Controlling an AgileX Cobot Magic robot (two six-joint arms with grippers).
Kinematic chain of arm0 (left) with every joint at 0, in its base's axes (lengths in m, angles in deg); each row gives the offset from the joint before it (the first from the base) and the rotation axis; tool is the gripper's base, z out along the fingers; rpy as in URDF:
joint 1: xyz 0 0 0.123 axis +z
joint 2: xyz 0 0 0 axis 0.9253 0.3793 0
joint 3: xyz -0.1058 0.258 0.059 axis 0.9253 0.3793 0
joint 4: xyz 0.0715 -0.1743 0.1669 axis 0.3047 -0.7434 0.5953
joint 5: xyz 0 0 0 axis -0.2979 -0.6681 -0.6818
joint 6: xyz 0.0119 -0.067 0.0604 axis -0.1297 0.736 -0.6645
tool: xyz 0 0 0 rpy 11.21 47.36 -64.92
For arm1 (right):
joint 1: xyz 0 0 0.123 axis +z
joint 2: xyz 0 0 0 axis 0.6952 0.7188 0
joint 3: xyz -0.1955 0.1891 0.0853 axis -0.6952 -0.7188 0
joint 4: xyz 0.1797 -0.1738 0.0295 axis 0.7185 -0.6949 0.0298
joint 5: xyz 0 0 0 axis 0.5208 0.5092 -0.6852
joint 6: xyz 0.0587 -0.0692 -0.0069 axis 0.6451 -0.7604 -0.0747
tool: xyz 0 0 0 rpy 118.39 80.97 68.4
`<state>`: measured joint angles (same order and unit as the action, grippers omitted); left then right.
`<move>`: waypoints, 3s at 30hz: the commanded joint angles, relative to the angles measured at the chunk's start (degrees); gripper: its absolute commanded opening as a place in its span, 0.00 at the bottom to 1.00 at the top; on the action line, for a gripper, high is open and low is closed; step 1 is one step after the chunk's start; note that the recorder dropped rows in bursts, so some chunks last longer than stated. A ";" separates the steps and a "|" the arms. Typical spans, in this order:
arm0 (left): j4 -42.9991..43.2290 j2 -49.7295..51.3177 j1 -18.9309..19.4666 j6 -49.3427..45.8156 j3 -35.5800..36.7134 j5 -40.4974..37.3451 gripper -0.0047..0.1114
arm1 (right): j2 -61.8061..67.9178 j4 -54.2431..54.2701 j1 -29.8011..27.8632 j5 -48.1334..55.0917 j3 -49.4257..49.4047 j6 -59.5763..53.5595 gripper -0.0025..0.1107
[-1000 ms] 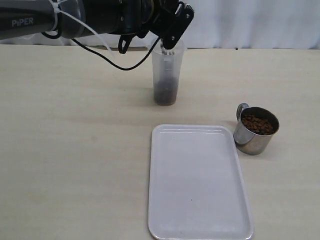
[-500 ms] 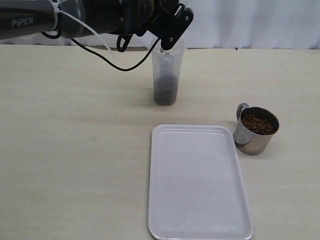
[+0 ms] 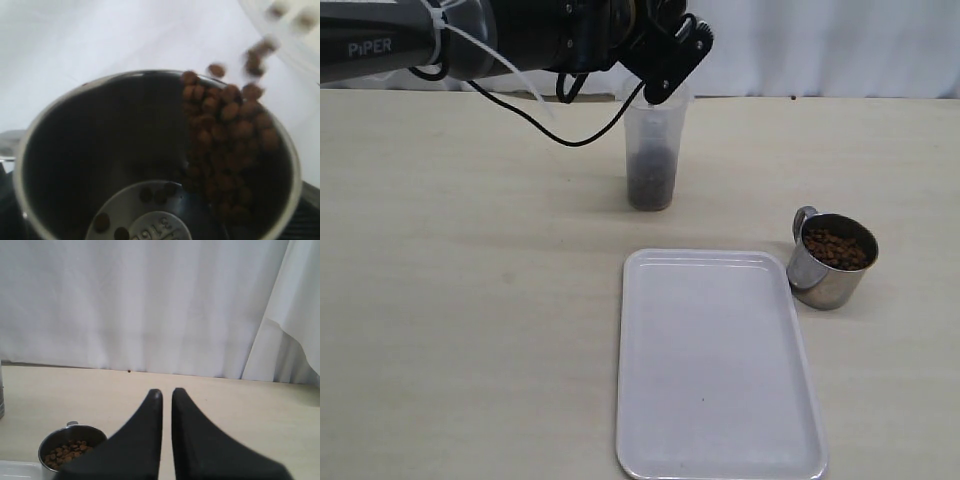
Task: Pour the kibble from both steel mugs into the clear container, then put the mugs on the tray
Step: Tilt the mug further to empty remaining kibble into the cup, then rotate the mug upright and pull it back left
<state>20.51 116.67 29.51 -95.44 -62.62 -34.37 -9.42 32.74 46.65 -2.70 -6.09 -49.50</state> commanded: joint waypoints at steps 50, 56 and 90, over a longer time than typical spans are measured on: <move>1.70 -0.37 -0.52 -32.84 -0.70 6.54 0.04 | -0.21 -0.42 0.20 0.30 -0.25 0.23 0.07; 3.43 -0.37 -0.52 -34.06 -0.70 7.19 0.04 | -0.21 -0.42 0.20 0.30 -0.25 0.23 0.07; -4.30 -1.28 -0.13 -16.72 -0.70 1.25 0.04 | -0.21 -0.42 0.20 0.30 -0.25 0.23 0.07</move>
<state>24.56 116.67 29.11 -116.12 -62.62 -31.67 -9.42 32.74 46.65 -2.70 -6.09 -49.50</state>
